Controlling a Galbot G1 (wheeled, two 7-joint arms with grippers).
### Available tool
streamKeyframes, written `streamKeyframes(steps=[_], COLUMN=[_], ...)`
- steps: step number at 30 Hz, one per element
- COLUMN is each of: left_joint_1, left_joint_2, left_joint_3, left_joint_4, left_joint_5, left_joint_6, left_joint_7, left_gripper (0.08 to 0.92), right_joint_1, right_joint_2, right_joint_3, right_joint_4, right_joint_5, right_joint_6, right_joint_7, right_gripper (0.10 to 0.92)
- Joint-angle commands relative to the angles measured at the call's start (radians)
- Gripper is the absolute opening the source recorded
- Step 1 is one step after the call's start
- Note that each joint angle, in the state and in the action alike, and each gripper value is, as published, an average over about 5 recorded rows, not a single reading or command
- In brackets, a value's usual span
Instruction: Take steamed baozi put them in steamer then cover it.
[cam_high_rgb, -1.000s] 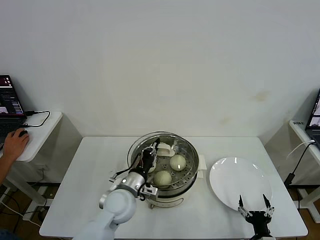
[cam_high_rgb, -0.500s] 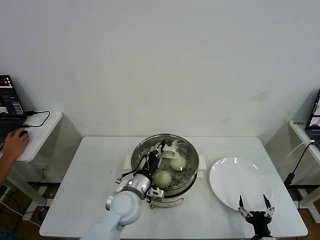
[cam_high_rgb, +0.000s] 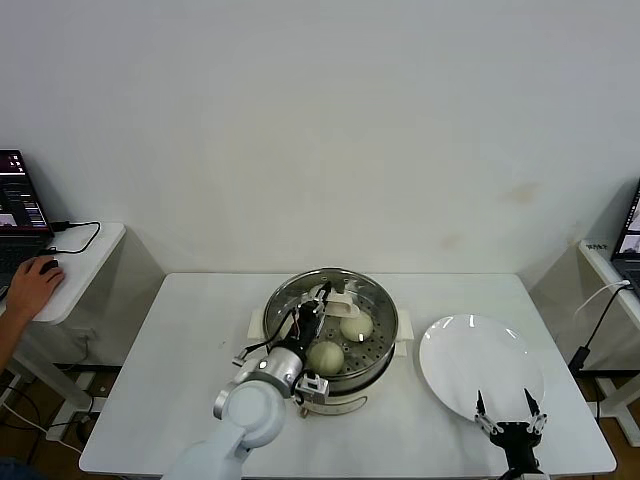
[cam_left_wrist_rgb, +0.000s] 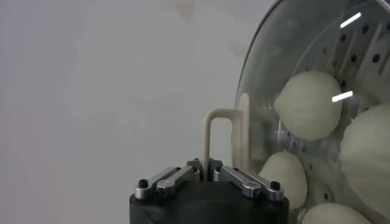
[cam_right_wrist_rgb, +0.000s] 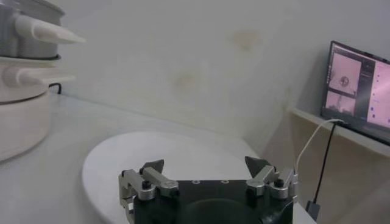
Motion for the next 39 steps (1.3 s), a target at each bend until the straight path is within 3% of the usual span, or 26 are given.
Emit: streamKeyframes(steps=[1,11,14,23,29,35,39], left_joint_1=[0.0,0.016,0.03,0.14,0.272,0.51,0.658], left_joint_2=[-0.006,-0.015,-0.012,0.042,0.111,0.176,0.153], left_joint_3=[0.003,-0.011,-0.02,-0.059,-0.122,-0.26,-0.376], left_joint_4=[0.011,0.007,-0.007,-0.129,-0.306,-0.471,-0.461], left_joint_5=[0.003,0.012,0.017,-0.021,-0.118,-0.378,-0.728], left_joint_6=[-0.005,-0.016,-0.017,-0.015,-0.027,-0.084,-0.251], left_joint_7=[-0.002,-0.017,-0.022,-0.05,-0.09,-0.219,-0.448], left_gripper=[0.151,0.151,0.191,0.475,0.648,0.798,0.821], right_joint_1=[0.0,0.0,-0.001,-0.003,0.004,0.006,0.006], right_joint_2=[0.0,-0.002,-0.002,-0.001,-0.006,-0.012,-0.014], right_joint_3=[0.0,-0.001,-0.001,0.001,0.01,0.005,-0.01], right_joint_4=[-0.003,-0.002,-0.002,0.005,-0.005,-0.013,-0.009], right_joint_5=[0.0,0.0,0.0,0.001,0.007,0.01,0.015], right_joint_6=[0.0,0.0,-0.002,-0.007,-0.01,-0.005,0.006], right_joint_7=[0.0,0.001,0.004,0.01,0.014,0.015,0.012], right_gripper=[0.823,0.823,0.823,0.823,0.823,0.823,0.823])
